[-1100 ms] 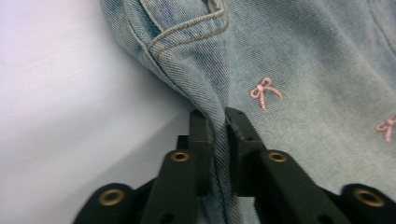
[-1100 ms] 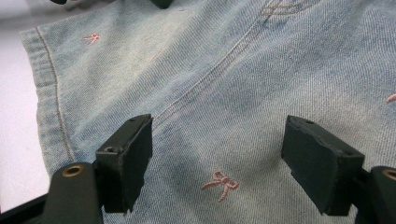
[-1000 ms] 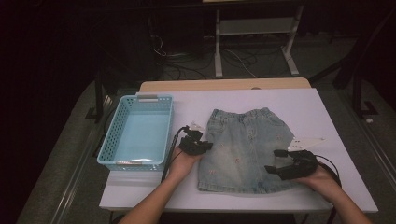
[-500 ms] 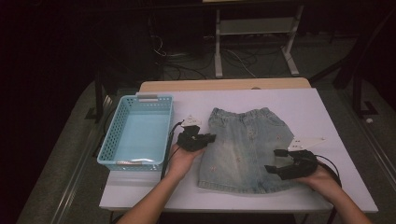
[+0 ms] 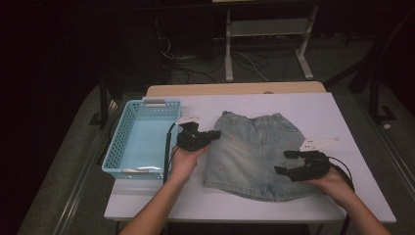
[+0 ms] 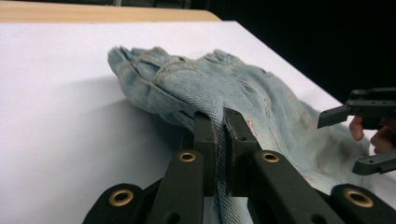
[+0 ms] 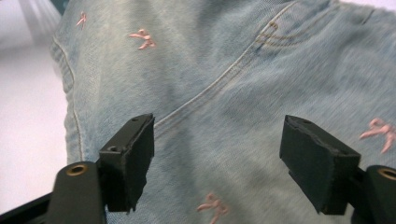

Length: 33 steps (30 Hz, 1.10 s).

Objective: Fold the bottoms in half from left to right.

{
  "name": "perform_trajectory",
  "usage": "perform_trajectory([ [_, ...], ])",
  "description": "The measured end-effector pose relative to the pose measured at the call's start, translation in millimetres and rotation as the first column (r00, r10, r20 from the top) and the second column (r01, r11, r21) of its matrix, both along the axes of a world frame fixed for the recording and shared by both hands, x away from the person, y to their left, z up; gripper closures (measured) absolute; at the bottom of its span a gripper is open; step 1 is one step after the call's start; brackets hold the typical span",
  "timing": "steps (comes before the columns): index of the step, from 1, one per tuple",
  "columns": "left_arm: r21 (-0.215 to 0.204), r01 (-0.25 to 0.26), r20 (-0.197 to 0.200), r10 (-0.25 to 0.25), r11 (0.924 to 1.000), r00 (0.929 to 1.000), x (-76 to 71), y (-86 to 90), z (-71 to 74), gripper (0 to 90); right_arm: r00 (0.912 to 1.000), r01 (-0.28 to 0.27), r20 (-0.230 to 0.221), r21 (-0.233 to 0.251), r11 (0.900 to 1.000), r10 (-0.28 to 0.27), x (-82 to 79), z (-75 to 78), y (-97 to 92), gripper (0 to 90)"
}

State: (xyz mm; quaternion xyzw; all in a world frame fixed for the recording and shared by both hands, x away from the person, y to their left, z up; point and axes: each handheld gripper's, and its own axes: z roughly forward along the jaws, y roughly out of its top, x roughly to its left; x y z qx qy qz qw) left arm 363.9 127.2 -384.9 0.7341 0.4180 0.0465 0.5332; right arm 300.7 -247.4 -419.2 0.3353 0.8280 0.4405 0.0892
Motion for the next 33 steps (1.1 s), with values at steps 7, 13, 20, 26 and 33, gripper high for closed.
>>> perform_trajectory([
  [7, 0.001, -0.015, -0.018, 0.015, 0.9999, 0.9997, 1.7, 3.4, -0.1, 85.6, 0.9995, 0.031, 0.002, 0.015, 0.9994, -0.031, 21.4, 6.9, 12.8, 42.2],
  [13, 0.006, -0.012, -0.039, 0.012, 0.9999, 0.9992, 3.9, 3.1, -5.7, 85.5, 0.9979, 0.052, 0.037, 0.024, 0.9984, -0.052, 45.8, 15.3, 27.8, 66.7],
  [20, 0.005, -0.013, -0.041, 0.013, 0.9999, 0.9991, 4.8, 4.0, -6.5, 85.5, 0.9961, 0.08, 0.038, 0.0, 0.9968, -0.08, 76.7, 13.7, 40.2, 85.6],
  [26, 0.004, -0.009, -0.021, 0.009, 1.0, 0.9997, 3.7, 4.9, -2.6, 85.6, 0.9977, 0.068, 0.001, -0.046, 0.9966, -0.068, 90.1, -1.0, 51.7, 88.3],
  [33, 0.004, 0.0, 0.023, 0.0, 1.0, 0.9997, 0.9, 5.4, 8.9, 86.0, 0.9984, 0.04, -0.036, -0.099, 0.9943, -0.044, 98.5, -18.0, 70.2, 88.7],
])
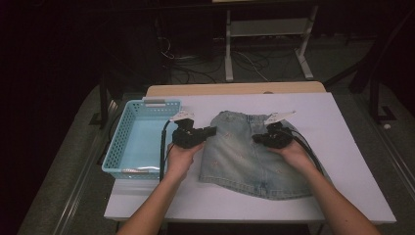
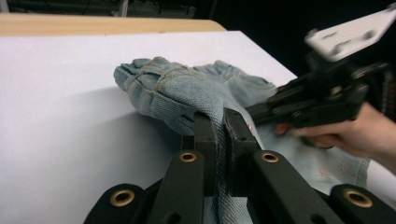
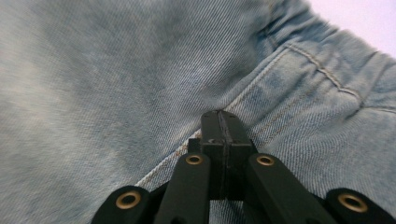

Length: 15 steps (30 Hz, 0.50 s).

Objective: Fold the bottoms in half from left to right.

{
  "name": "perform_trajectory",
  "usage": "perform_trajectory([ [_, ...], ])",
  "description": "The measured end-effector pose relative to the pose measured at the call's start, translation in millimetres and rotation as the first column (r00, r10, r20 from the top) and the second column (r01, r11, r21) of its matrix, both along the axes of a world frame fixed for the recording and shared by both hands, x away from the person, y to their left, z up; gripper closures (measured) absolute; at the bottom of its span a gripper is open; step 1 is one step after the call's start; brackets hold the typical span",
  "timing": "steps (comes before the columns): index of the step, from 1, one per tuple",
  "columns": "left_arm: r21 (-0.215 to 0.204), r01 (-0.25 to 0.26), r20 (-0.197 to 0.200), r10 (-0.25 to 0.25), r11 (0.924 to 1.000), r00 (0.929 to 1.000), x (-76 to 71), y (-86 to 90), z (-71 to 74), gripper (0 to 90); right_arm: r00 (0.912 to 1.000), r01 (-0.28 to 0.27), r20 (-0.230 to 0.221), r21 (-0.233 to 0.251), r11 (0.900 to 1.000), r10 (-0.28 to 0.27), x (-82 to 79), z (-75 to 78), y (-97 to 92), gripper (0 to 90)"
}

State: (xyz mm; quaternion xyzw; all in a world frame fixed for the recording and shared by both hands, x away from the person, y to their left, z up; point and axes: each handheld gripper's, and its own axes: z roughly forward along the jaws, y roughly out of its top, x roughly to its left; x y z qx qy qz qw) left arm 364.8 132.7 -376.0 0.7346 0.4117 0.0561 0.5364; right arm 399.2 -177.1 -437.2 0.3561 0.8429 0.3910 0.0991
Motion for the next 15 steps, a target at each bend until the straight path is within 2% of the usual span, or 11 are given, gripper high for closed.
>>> perform_trajectory([
  [4, -0.021, 0.011, 0.026, -0.011, 0.9997, 0.9996, -1.3, 0.7, 10.3, 86.1, 0.9998, -0.01, -0.016, -0.006, 0.9999, 0.01, 5.4, -5.5, 11.4, 88.8],
  [7, -0.016, 0.016, 0.028, -0.016, 0.9997, 0.9995, -1.6, -0.2, 10.5, 86.0, 0.9996, -0.014, -0.023, -0.016, 0.9998, 0.014, 6.4, -8.7, 17.9, 88.8],
  [8, -0.021, 0.018, 0.028, -0.017, 0.9996, 0.9995, -1.5, -0.5, 8.6, 86.0, 0.9998, -0.017, -0.015, -0.038, 0.9991, 0.016, 6.4, -10.2, 21.7, 88.8],
  [10, -0.01, 0.017, 0.03, -0.016, 0.9998, 0.9994, -1.0, 0.5, 7.5, 86.0, 0.9998, -0.012, -0.018, -0.028, 0.9995, 0.012, 6.1, -9.3, 20.0, 87.7],
  [15, 0.002, 0.03, 0.036, -0.03, 0.9995, 0.9989, -0.7, -0.4, 6.3, 85.7, 0.9998, 0.006, -0.017, 0.014, 0.9999, -0.006, 4.1, -0.8, 11.2, 72.4],
])
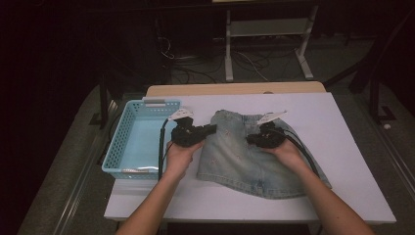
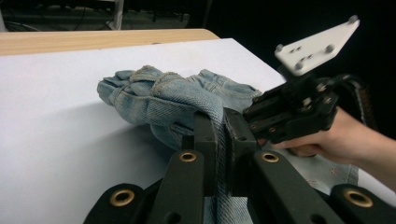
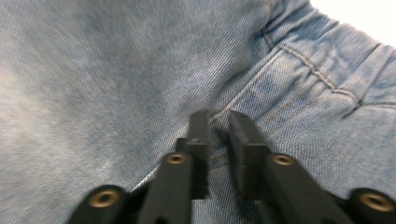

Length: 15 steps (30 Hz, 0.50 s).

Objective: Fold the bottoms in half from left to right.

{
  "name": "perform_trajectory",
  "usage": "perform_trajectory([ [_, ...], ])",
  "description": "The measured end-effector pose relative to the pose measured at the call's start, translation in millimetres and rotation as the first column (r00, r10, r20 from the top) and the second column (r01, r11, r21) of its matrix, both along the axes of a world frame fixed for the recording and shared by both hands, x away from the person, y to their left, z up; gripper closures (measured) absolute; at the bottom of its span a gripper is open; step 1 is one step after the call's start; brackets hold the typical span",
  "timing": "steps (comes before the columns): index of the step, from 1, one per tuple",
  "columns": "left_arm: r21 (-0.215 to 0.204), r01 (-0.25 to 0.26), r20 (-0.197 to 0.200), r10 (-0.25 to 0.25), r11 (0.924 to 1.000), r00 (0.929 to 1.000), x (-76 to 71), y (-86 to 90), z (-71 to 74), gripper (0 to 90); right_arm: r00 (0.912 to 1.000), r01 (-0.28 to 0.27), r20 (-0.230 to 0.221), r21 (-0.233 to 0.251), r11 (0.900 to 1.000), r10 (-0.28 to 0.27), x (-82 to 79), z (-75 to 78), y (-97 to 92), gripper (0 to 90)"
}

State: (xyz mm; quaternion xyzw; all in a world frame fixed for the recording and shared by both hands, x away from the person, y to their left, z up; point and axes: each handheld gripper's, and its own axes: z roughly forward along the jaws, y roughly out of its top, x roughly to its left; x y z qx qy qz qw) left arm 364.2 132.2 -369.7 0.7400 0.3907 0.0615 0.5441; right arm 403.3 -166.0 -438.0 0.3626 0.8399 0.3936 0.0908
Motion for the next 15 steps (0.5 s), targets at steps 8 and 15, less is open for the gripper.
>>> perform_trajectory([
  [8, 0.017, 0.04, 0.0, -0.04, 0.9991, 0.9992, 1.2, -9.2, -3.0, 85.3, 0.9998, 0.002, 0.019, 0.036, 0.9993, -0.003, -16.2, 16.4, -16.9, 49.2],
  [15, 0.027, 0.06, 0.009, -0.061, 0.9978, 0.9981, 3.9, -15.5, -3.0, 85.2, 0.9991, -0.025, 0.037, 0.06, 0.9979, 0.023, -38.1, 21.7, -34.0, 38.5],
])
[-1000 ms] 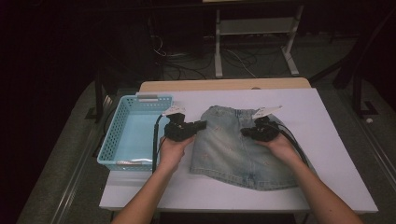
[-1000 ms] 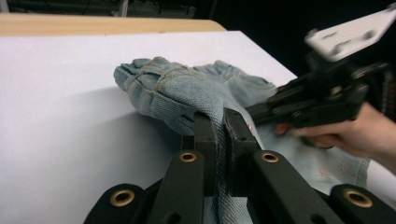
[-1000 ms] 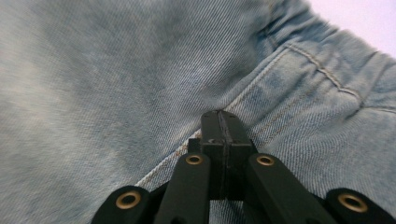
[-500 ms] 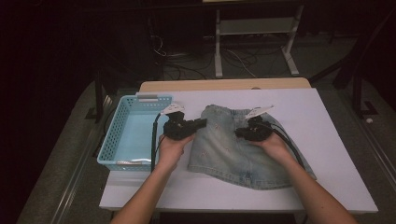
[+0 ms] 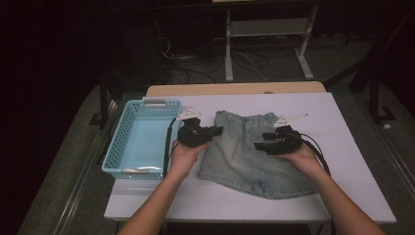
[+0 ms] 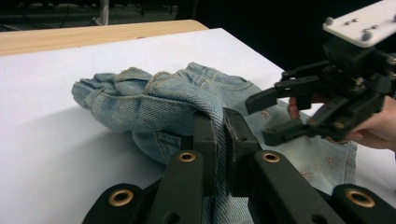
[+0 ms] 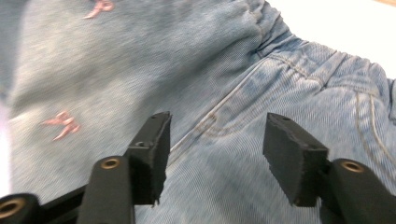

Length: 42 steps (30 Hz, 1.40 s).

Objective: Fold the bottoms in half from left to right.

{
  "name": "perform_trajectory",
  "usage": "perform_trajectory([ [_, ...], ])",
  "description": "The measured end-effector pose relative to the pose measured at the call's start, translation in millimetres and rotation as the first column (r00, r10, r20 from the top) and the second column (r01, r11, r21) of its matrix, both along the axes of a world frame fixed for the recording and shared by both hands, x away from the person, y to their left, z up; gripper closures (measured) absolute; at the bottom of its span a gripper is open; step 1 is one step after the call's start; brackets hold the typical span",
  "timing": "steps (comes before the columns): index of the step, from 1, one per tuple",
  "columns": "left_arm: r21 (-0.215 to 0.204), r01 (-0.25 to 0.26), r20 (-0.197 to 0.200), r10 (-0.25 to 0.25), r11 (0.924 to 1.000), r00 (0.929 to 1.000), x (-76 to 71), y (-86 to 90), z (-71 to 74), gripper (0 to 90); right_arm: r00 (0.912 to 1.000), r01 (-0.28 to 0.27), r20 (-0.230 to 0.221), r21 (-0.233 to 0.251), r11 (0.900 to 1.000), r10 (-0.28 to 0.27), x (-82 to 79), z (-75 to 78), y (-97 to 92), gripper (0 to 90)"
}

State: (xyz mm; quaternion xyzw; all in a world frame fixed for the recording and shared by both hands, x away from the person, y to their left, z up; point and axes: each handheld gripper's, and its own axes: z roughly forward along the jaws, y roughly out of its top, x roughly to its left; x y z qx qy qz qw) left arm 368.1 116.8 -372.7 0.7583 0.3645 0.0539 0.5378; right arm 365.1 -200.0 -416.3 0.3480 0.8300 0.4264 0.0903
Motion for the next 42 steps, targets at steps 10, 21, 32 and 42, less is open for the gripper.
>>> perform_trajectory([
  [10, 0.014, 0.064, 0.026, -0.065, 0.9978, 0.9976, 2.1, -19.6, 3.3, 85.2, 0.9999, 0.01, 0.008, -0.004, 0.9999, -0.01, -31.1, -0.2, -24.8, 34.8],
  [21, 0.032, 0.153, 0.051, -0.155, 0.9877, 0.9867, 2.1, -53.8, 0.3, 85.1, 0.9994, 0.033, 0.011, 0.017, 0.9993, -0.033, -54.1, -1.9, -50.3, 33.0],
  [32, 0.05, 0.23, 0.041, -0.233, 0.9718, 0.9717, 2.3, -88.6, -9.5, 84.8, 0.9979, 0.062, 0.02, 0.02, 0.9979, -0.062, -59.9, -1.9, -60.6, 32.6],
  [42, 0.081, 0.284, 0.011, -0.285, 0.9555, 0.9583, 3.8, -119.8, -26.7, 84.2, 0.9981, 0.057, 0.023, 0.02, 0.9982, -0.058, -60.4, -2.1, -61.4, 32.4],
])
